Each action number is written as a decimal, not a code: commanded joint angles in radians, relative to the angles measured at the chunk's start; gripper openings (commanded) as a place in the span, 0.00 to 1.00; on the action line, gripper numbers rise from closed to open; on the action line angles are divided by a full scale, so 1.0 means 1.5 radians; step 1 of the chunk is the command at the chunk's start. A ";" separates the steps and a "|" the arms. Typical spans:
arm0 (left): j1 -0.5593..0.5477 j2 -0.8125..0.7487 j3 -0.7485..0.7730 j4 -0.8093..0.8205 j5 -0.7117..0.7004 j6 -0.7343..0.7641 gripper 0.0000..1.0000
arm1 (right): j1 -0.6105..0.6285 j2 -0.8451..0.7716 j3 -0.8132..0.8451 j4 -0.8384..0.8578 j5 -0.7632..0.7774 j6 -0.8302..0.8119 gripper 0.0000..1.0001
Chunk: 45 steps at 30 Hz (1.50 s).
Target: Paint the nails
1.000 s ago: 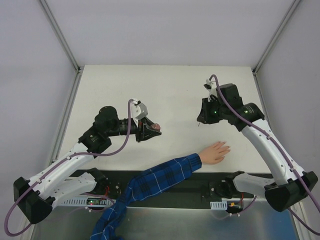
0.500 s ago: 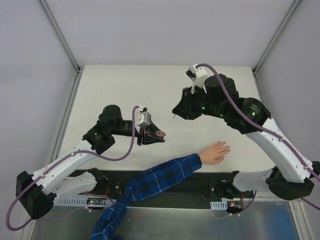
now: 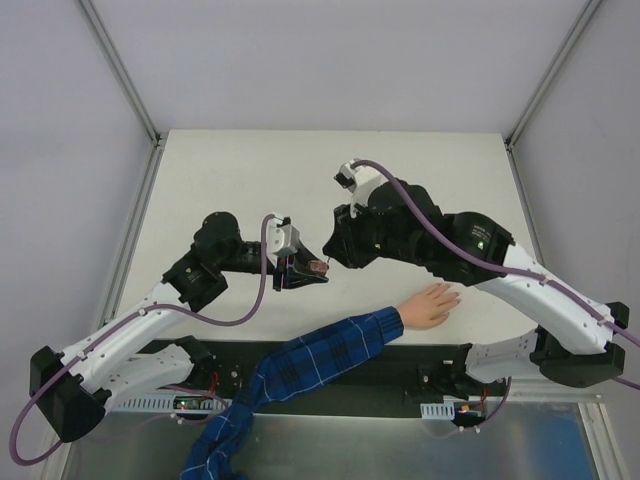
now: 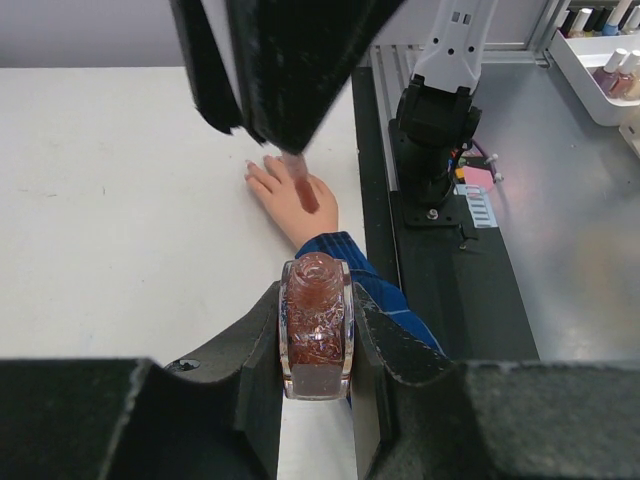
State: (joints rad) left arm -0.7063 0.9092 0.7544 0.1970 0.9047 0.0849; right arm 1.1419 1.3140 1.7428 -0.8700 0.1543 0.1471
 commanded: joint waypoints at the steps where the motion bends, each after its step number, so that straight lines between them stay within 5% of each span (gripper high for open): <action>1: -0.002 0.004 -0.001 0.036 0.005 -0.001 0.00 | 0.015 -0.030 -0.033 0.030 0.033 0.025 0.00; 45: -0.002 -0.006 -0.004 0.036 0.009 -0.002 0.00 | 0.033 0.010 -0.009 0.062 0.045 0.007 0.00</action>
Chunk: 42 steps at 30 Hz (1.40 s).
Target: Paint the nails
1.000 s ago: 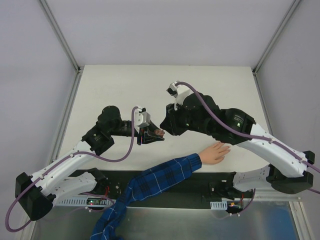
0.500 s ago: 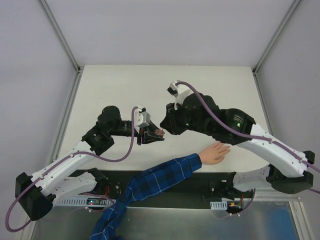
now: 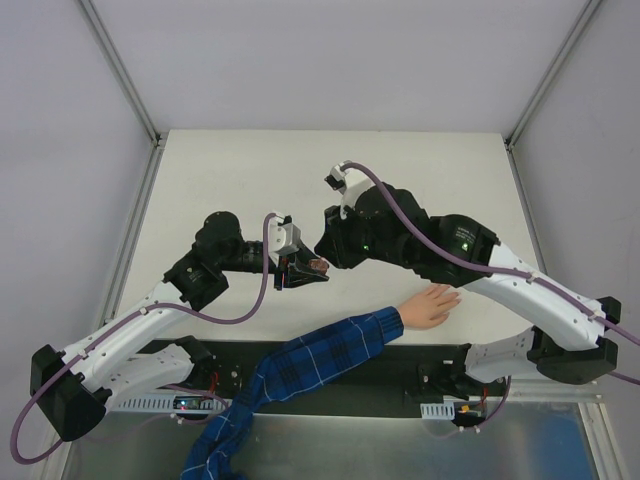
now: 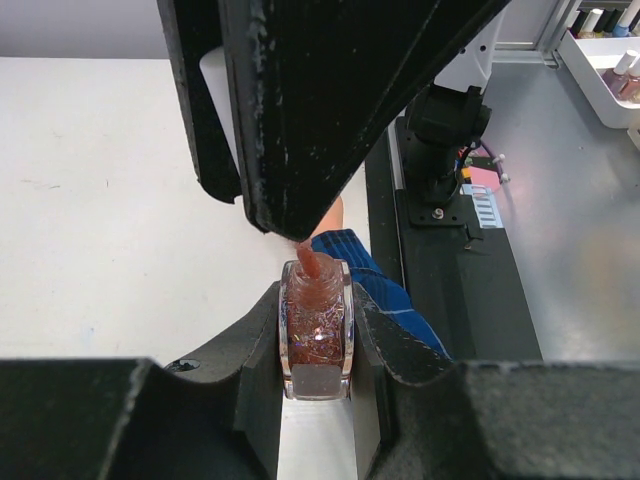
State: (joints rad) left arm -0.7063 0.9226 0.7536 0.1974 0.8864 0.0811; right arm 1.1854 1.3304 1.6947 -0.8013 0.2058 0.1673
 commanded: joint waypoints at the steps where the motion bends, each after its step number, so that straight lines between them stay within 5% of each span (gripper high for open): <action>1: -0.003 -0.014 -0.003 0.036 0.021 -0.002 0.00 | 0.004 -0.001 0.021 0.018 0.011 -0.006 0.00; 25: -0.001 -0.014 -0.008 0.084 0.022 -0.052 0.00 | 0.041 0.005 -0.023 0.022 0.060 -0.036 0.00; 32: 0.002 -0.017 -0.009 0.089 0.017 -0.071 0.00 | 0.076 0.015 -0.056 0.035 0.134 -0.047 0.00; 42: 0.004 -0.040 -0.029 0.104 -0.036 -0.080 0.00 | 0.137 0.031 -0.138 0.058 0.287 0.095 0.08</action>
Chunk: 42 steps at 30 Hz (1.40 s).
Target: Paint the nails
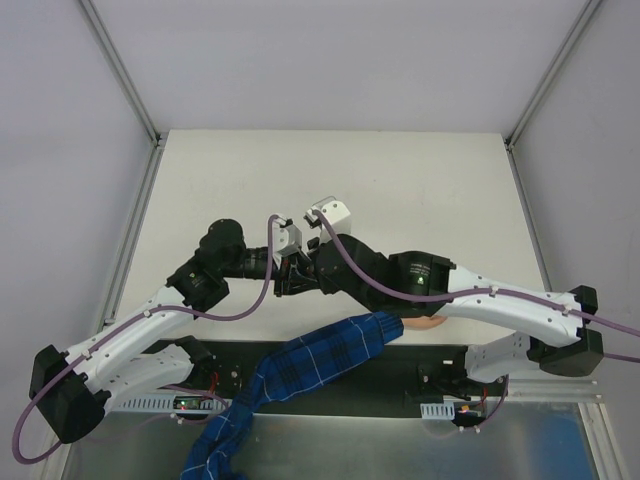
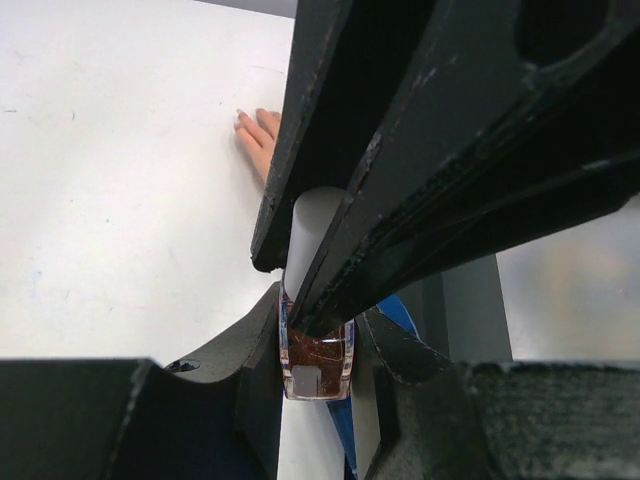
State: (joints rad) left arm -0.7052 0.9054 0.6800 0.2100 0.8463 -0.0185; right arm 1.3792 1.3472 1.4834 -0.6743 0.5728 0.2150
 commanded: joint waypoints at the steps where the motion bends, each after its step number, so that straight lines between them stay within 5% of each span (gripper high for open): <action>1: 0.003 -0.025 0.021 0.095 -0.006 -0.014 0.00 | 0.009 0.015 0.015 -0.051 0.044 0.065 0.14; 10: 0.003 -0.005 0.027 0.087 0.038 -0.019 0.00 | -0.033 -0.064 0.090 -0.118 -0.076 -0.040 0.76; 16: 0.003 0.002 0.036 0.077 0.118 -0.017 0.00 | -0.111 -0.113 0.103 -0.139 -0.299 -0.183 0.87; 20: 0.003 0.020 0.050 0.076 0.202 -0.034 0.00 | -0.175 -0.092 0.126 -0.143 -0.543 -0.299 0.86; 25: 0.003 0.019 0.048 0.077 0.232 -0.039 0.00 | -0.181 -0.038 0.174 -0.156 -0.584 -0.405 0.73; 33: 0.001 0.022 0.049 0.077 0.234 -0.045 0.00 | -0.185 0.006 0.203 -0.167 -0.622 -0.432 0.46; 42: -0.001 0.014 0.047 0.080 0.229 -0.045 0.00 | -0.189 0.013 0.186 -0.170 -0.649 -0.425 0.38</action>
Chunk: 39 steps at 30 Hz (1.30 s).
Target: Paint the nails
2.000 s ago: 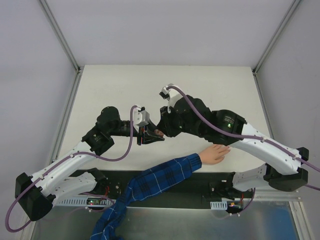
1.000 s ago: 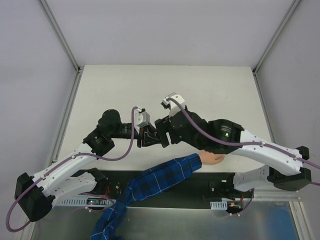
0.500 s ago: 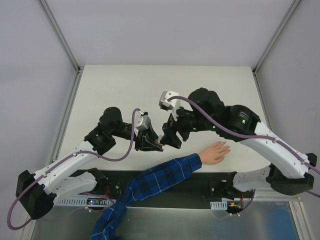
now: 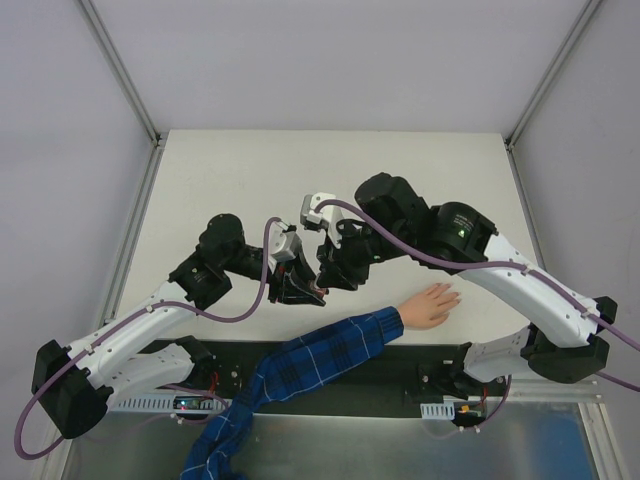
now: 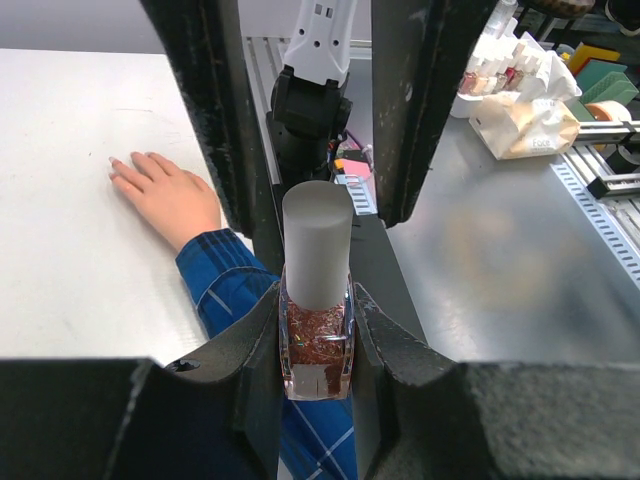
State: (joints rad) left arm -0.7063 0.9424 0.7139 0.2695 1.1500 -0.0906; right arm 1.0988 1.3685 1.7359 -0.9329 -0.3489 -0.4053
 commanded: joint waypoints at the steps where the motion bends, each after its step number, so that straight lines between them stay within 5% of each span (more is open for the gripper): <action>1: -0.001 -0.011 0.023 0.040 0.026 0.003 0.00 | -0.002 0.002 0.017 0.003 -0.036 -0.009 0.37; 5: -0.002 -0.011 0.024 0.040 0.025 0.004 0.00 | -0.001 0.008 0.019 0.007 -0.039 -0.003 0.25; 12: -0.001 -0.010 0.023 0.040 0.022 0.005 0.00 | -0.010 0.006 -0.001 0.018 -0.037 -0.001 0.22; 19: 0.000 -0.013 0.021 0.039 0.002 0.010 0.00 | -0.012 0.007 -0.036 0.045 -0.044 0.010 0.08; 20: 0.000 -0.015 0.021 0.038 -0.009 0.012 0.00 | -0.012 0.007 -0.040 0.048 -0.039 0.015 0.01; 24: 0.005 -0.053 0.007 0.020 -0.176 0.033 0.00 | -0.010 -0.006 -0.087 0.102 0.023 0.107 0.00; 27: 0.010 -0.097 -0.023 0.034 -0.349 0.044 0.00 | 0.032 -0.037 -0.171 0.204 0.213 0.226 0.00; 28: 0.014 -0.107 -0.032 0.047 -0.375 0.045 0.00 | 0.061 -0.046 -0.192 0.224 0.423 0.339 0.00; 29: 0.017 -0.114 -0.039 0.068 -0.403 0.043 0.00 | 0.088 -0.050 -0.232 0.240 0.502 0.390 0.01; 33: 0.030 -0.117 -0.045 0.077 -0.414 0.041 0.00 | 0.208 0.008 -0.184 0.194 0.777 0.582 0.00; 39: 0.029 -0.126 -0.050 0.086 -0.386 0.030 0.00 | 0.224 0.033 -0.135 0.181 0.829 0.561 0.00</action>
State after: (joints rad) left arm -0.6785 0.7940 0.6083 0.1894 0.6209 -0.0376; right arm 1.4151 1.3895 1.4799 -0.5640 0.7658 0.3443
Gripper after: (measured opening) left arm 0.246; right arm 0.185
